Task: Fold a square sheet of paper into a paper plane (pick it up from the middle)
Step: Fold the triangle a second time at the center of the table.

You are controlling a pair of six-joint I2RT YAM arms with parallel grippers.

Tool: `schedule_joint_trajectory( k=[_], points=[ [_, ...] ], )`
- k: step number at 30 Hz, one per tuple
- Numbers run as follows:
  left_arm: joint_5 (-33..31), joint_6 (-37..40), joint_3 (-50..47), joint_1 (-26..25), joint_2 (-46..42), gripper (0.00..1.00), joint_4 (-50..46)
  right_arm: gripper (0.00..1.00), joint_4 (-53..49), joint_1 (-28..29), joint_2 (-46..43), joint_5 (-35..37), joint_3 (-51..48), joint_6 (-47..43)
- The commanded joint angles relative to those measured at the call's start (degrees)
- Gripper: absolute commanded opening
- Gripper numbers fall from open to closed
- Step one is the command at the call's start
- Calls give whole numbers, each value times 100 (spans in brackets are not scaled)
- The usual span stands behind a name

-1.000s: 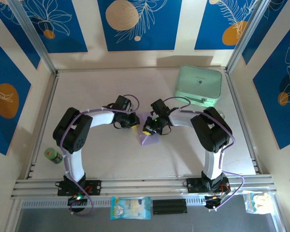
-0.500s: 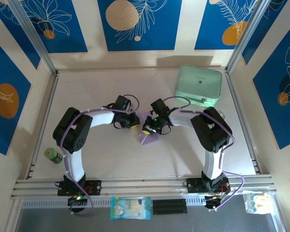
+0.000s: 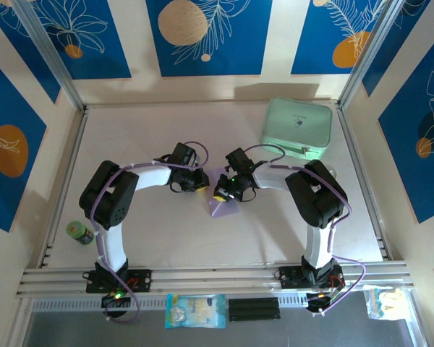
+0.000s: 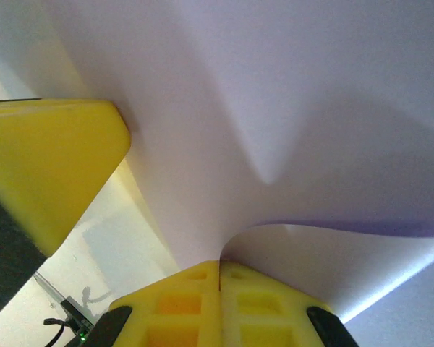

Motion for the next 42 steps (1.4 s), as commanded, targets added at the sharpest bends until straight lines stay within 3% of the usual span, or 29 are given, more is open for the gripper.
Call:
schedule_joint_trajectory(
  k=[1,21,33,42],
  points=[
    [94,-16,-72,34,154,17,-87,0,-140,-6,116,-55,62,-98],
    [103,-20,-71,37,101,17,-108,2,-103,-14,256,-74,57,-63],
    [57,-60,16,346,-602,24,-349,16,-129,-28,386,-135,11,-33],
    [-138,-235,-443,562,-1296,31,-426,34,-80,-48,329,-150,-50,8]
  ],
)
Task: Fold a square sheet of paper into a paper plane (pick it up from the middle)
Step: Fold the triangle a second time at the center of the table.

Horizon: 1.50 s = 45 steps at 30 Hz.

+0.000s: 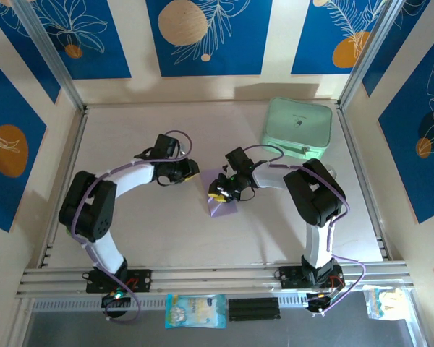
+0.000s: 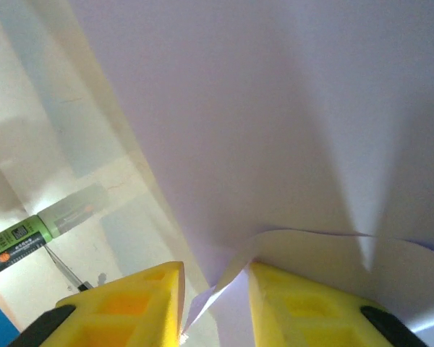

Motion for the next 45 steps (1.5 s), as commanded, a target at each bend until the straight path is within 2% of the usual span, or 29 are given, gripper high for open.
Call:
schedule_joint_trajectory(
  k=[1,7,12,15,20,24,28,32,45],
  points=[
    [-85,-126,-255,21,-269,32,-174,37,-338,-19,182,221,-93,4],
    [-8,-320,-557,-36,-574,35,-55,48,-329,-24,95,299,-155,-5],
    [55,-439,-704,-207,-627,34,49,47,-386,-27,85,354,-162,-13],
    [112,-548,-752,-372,-548,28,177,40,-441,-30,134,363,-149,-27],
    [188,-671,-686,-660,-290,19,361,21,-579,-29,205,399,-123,-42],
    [127,-695,-563,-881,-49,14,407,13,-628,-24,223,423,-110,-42],
    [-214,-643,-534,-1042,109,9,367,6,-645,-22,241,431,-105,-12],
    [-148,-625,-499,-1142,279,5,456,5,-645,-27,250,417,-114,-8],
    [-485,-285,-221,-1183,545,5,126,3,-606,-38,233,363,-116,10]
  ],
)
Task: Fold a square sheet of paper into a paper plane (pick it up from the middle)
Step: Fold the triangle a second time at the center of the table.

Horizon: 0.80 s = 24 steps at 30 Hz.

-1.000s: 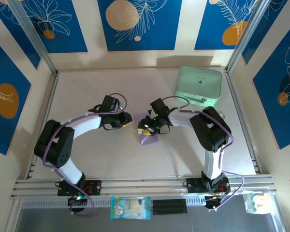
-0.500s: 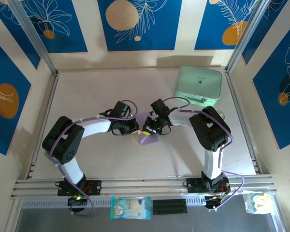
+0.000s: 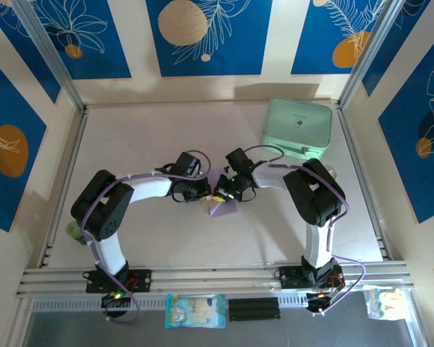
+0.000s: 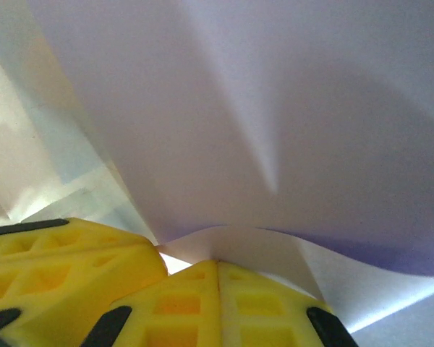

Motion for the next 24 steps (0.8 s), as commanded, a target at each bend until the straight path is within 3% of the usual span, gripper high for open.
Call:
schedule_joint_trajectory(
  k=[1,16,24],
  points=[
    [-199,241,193,-47,141,5,-305,3,-396,-27,215,181,-123,53],
    [-351,622,343,-35,459,3,-702,6,240,-137,-457,-13,-439,-14],
    [-346,784,463,-36,529,3,-837,6,358,-192,-310,4,-424,-338]
  ],
)
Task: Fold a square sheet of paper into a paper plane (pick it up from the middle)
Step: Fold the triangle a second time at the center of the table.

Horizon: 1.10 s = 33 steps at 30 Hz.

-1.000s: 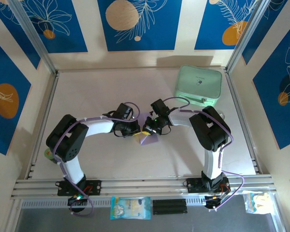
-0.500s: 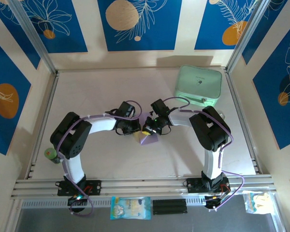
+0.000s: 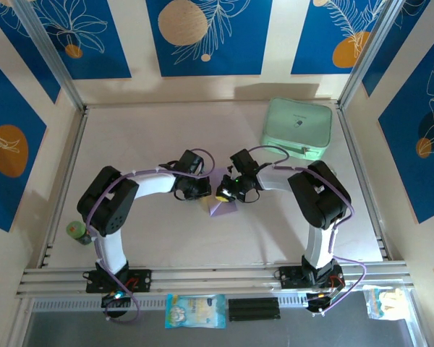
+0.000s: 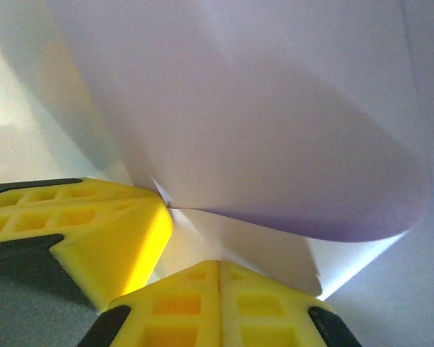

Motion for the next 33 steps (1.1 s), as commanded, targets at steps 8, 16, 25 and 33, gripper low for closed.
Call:
schedule_joint_trajectory(
  k=[8,16,25,33],
  points=[
    [-149,212,229,-39,188,3,-424,5,-80,-32,175,304,-190,-188],
    [185,-271,-4,-83,-367,11,-29,3,411,-19,341,757,-788,-136],
    [388,-988,-697,-401,-886,14,499,2,1075,18,391,875,-1217,-130],
    [360,-941,-544,-521,-584,14,335,2,1112,5,405,865,-1226,-136]
  ],
)
